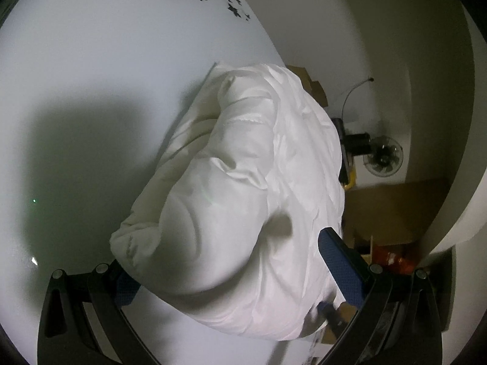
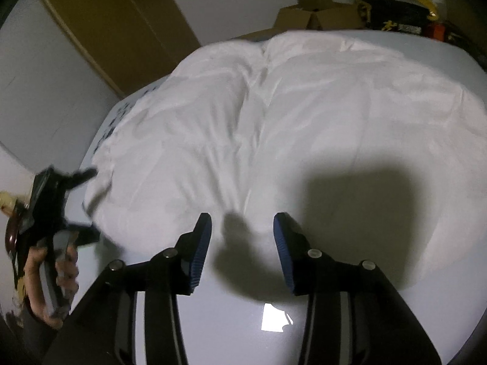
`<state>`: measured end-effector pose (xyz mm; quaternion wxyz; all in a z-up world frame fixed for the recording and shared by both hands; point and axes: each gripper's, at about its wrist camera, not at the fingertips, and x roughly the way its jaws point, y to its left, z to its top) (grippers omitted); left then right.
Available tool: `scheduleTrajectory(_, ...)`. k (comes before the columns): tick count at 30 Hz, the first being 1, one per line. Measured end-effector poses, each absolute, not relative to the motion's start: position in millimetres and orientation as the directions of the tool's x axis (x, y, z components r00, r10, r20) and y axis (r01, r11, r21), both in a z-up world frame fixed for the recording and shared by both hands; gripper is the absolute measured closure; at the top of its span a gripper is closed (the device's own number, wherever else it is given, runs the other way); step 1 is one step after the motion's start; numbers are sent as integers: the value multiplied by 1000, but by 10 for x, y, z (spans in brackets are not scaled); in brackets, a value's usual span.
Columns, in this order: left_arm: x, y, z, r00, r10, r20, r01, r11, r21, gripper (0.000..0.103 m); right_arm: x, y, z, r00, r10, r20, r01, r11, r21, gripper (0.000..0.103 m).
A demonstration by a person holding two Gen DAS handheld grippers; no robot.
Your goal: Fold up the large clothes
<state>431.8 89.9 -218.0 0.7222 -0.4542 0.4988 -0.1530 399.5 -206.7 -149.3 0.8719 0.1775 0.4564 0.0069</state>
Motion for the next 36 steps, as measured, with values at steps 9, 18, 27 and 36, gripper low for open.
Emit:
scheduleTrajectory(9, 4142, 1018, -2148, 547, -602, -582, -240, 553, -798, 0, 4371, -1861, -1407, 602, 172, -780, 117, 947, 299, 59)
scheduleTrajectory(18, 4471, 964, -2179, 535, -579, -616, -239, 595, -767, 36, 4343, -2015, -1546, 575, 165, -801, 162, 937, 309, 59)
scheduleTrajectory(27, 4394, 836, -1876, 537, -506, -675, -140, 736, -662, 80, 4555, -1977, -1356, 602, 129, -788, 150, 951, 271, 59)
scheduleTrajectory(36, 4207, 614, -1382, 615, -427, -663, -25, 830, -558, 81, 4712, -1847, -1858, 583, 198, -788, 93, 947, 306, 60)
